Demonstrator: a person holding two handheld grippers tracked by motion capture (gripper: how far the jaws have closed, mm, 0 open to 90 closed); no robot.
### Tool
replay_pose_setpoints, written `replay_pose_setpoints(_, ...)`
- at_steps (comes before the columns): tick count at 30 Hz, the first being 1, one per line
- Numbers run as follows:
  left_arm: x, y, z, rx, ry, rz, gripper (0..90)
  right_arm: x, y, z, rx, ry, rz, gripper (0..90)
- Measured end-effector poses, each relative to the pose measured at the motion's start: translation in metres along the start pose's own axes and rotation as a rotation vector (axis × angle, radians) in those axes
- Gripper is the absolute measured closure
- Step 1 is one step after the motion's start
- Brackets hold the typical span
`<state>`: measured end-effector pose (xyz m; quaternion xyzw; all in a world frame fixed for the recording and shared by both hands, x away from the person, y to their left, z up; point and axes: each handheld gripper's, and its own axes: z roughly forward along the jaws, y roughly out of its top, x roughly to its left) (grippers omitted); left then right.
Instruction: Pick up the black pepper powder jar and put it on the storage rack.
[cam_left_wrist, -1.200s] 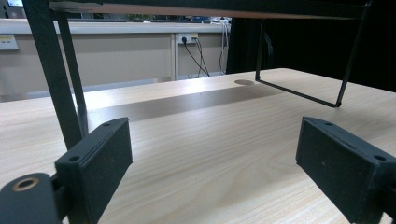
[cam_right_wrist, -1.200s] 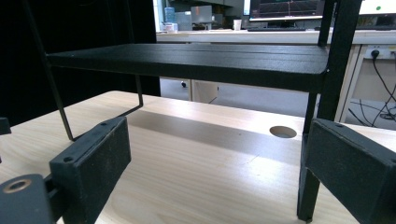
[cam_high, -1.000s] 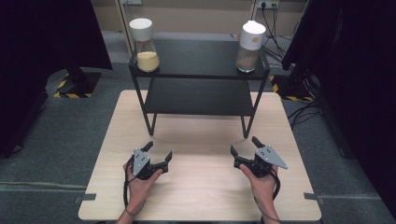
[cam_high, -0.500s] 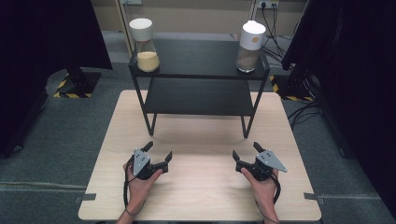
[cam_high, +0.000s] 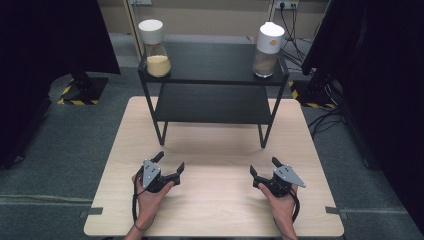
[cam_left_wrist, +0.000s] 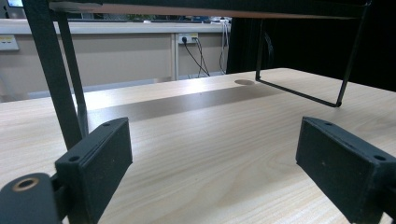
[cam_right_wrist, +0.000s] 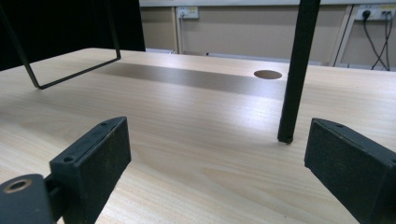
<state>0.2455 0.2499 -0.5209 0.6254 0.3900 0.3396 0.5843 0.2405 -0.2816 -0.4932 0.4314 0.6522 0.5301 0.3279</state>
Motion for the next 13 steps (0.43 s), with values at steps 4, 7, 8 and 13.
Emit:
replay_pose_setpoints(4, 0.0001, 0.0, 0.0, 0.0, -0.003, 0.002, 9.9, -0.0002, -0.0007, -0.0004, -0.003, 0.003, 0.0, 7.3)
replay_pose_setpoints(7, -0.0001, 0.0001, 0.0, 0.001, 0.0, 0.001, 9.9, 0.0001, -0.0006, -0.0004, -0.003, 0.003, -0.005, 6.7)
replay_pose_setpoints(8, 0.0002, 0.0, 0.0, 0.0, -0.003, 0.001, 9.9, 0.0002, -0.0008, -0.0004, -0.004, 0.003, -0.004, 6.5)
replay_pose_setpoints(13, -0.0003, 0.0005, 0.0003, 0.003, 0.0, 0.001, 9.9, 0.0007, -0.0004, -0.0008, -0.005, 0.002, -0.003, 5.5)
